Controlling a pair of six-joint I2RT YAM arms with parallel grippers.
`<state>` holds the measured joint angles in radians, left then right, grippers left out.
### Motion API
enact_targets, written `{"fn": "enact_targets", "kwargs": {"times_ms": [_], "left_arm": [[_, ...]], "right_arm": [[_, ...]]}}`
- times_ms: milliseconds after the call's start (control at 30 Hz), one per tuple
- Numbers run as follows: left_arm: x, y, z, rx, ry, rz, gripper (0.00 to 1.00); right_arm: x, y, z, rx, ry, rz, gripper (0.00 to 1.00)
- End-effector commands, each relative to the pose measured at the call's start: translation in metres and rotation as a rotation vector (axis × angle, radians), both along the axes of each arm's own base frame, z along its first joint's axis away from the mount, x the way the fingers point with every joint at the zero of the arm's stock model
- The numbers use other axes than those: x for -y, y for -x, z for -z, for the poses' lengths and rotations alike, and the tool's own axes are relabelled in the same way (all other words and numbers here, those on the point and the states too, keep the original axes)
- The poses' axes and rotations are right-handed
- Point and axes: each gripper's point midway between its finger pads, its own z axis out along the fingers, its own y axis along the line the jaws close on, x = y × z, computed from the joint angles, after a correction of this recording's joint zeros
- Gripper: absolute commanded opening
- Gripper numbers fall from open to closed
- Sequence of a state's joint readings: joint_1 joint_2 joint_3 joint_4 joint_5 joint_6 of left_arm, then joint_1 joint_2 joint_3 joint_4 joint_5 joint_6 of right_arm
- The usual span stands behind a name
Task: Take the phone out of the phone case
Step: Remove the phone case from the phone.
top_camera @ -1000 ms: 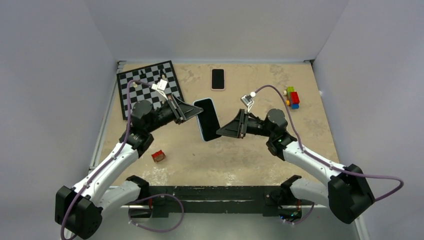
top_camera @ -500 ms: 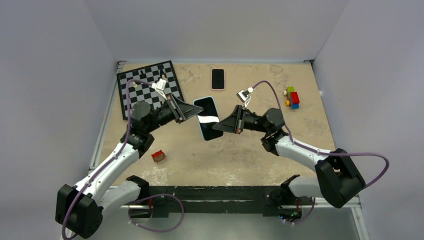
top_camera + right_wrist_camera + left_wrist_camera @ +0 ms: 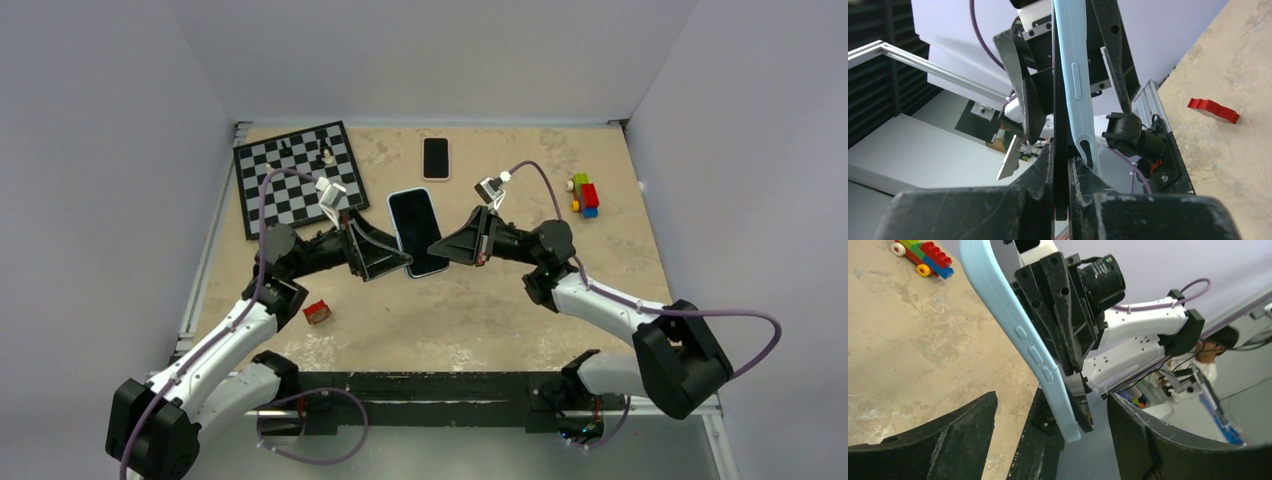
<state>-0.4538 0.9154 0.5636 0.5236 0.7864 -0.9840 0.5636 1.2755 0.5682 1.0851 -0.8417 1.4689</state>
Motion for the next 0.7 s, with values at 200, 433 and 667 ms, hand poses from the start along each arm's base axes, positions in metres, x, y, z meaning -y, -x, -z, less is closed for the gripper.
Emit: {"fn": "enact_targets", "kwargs": {"times_ms": [200,433,667], "left_arm": [[-0.004,0.022,-0.007,0.261,-0.033,0.073,0.75],[-0.002,0.018,-0.008,0.245,-0.03,0.061,0.61],[-0.003,0.006,0.0,0.169,-0.105,0.008,0.59]], "right_arm": [[0.012,0.023,-0.053,0.12,-0.112,-0.03,0.0],[0.015,0.026,-0.057,0.131,-0.126,-0.031,0.0],[0.014,0.03,-0.058,0.137,-0.132,-0.034,0.0]]}}
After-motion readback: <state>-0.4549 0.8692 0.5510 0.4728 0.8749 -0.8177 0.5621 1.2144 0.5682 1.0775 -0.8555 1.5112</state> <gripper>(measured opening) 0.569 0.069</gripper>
